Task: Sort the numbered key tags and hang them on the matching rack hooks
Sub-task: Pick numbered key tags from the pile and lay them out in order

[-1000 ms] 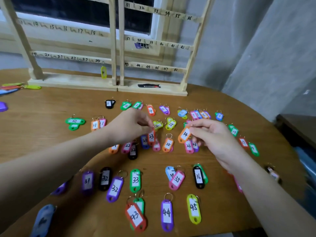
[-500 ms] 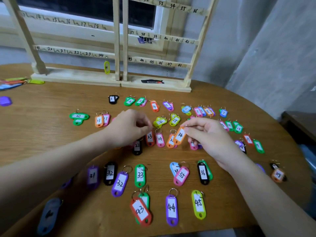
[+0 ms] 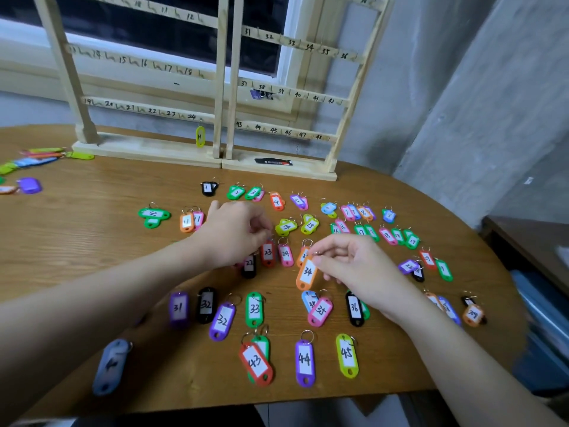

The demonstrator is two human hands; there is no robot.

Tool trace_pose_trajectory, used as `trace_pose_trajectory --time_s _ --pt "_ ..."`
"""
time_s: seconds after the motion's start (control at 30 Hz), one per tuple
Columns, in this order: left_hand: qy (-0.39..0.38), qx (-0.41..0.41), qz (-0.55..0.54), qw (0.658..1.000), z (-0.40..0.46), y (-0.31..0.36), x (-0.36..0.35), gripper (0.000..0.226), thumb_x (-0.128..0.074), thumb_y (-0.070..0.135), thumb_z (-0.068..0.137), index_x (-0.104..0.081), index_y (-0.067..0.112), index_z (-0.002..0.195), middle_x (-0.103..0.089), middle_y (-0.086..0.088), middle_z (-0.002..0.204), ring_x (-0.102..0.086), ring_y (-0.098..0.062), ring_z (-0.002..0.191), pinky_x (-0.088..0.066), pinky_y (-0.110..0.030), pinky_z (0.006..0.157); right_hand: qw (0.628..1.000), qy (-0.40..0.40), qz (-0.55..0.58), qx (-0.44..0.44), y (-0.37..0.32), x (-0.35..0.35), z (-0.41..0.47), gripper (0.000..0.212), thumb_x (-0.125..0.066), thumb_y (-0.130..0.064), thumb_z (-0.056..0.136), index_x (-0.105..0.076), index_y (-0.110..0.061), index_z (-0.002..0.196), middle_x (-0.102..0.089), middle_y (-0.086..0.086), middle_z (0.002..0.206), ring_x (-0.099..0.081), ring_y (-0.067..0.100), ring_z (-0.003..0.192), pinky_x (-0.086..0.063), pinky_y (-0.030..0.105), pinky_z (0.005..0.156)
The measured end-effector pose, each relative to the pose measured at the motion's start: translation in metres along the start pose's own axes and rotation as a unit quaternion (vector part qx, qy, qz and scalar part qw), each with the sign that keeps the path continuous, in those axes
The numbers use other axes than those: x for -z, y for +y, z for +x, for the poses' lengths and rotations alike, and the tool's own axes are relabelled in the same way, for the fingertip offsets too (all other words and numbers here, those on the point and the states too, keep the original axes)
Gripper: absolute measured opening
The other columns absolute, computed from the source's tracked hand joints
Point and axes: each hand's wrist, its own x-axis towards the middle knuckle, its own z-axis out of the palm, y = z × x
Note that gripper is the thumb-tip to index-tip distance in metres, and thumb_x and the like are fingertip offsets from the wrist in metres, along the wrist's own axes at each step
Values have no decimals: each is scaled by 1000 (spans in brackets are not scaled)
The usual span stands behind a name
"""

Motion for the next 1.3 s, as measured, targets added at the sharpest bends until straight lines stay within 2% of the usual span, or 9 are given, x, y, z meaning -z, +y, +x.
trace_pose_trajectory --time_s 0.17,0.4,0.57,0.67,0.77,0.9,1.07,1.2,1.3 --pt "11 6 6 1000 -14 -2 15 7 -62 33 95 -63 35 89 -54 18 81 -49 -12 86 -28 -37 92 997 -28 -71 14 -4 -12 -7 9 -75 -12 90 -76 -21 91 -74 1 85 -68 15 74 -58 27 74" --pt "42 37 3 998 -40 -24 40 9 -65 31 94 -63 35 86 -58 20 79 -52 -13 85 -30 -39 98 976 -71 -205 35 -8 -33 -9 9 -69 -18 94 -74 -25 92 -67 -5 82 -55 1 59 -44 15 57" --pt "49 76 -16 996 -58 -50 60 6 -66 34 94 -66 34 88 -59 17 81 -56 -14 87 -42 -48 101 957 -80 -273 49 -13 -38 -7 3 -71 -22 93 -73 -23 92 -61 -25 65 -54 -1 56 -42 12 56" --pt "67 102 -23 992 -66 -71 70 4 -67 33 93 -68 34 89 -61 14 83 -58 -18 90 -44 -47 99 942 -92 -315 77 -22 -39 2 1 -73 -24 90 -73 -25 90 -62 -11 87 -53 1 65 -42 15 62" --pt "93 109 56 988 -76 -102 81 2 -64 35 94 -66 34 94 -65 8 88 -60 -22 96 -35 -40 96 933 -95 -333 97 -37 -46 16 2 -73 -28 90 -73 -27 92 -56 -10 88 -52 3 68 -40 17 64" --pt "132 146 165 966 -88 -159 100 11 -62 37 95 -66 29 101 -69 4 100 -58 -24 106 -30 -44 99 942 -105 -300 109 -63 -77 40 7 -68 -33 94 -72 -30 90 -67 -7 86 -60 14 72 -50 29 66" --pt "222 232 206 924 -90 -217 125 19 -62 13 87 -69 18 104 -70 -8 106 -53 -35 107 -35 -49 94 953 -112 -245 141 -90 -135 88 12 -65 -25 96 -74 -21 90 -60 -18 63 -51 0 54 -38 14 53" --pt "279 334 213 875 -92 -255 147 16 -66 9 82 -68 8 98 -67 -19 100 -50 -41 100 -34 -48 85 948 -121 -235 177 -111 -197 124 13 -63 -24 93 -73 -22 85 -61 -15 66 -51 0 57 -40 16 56" --pt "277 385 201 857 -90 -274 157 23 -66 16 84 -68 9 106 -64 -21 108 -47 -41 105 -34 -47 88 941 -142 -231 202 -126 -248 147 12 -62 -23 92 -72 -24 85 -61 -14 71 -53 2 65 -47 22 67"
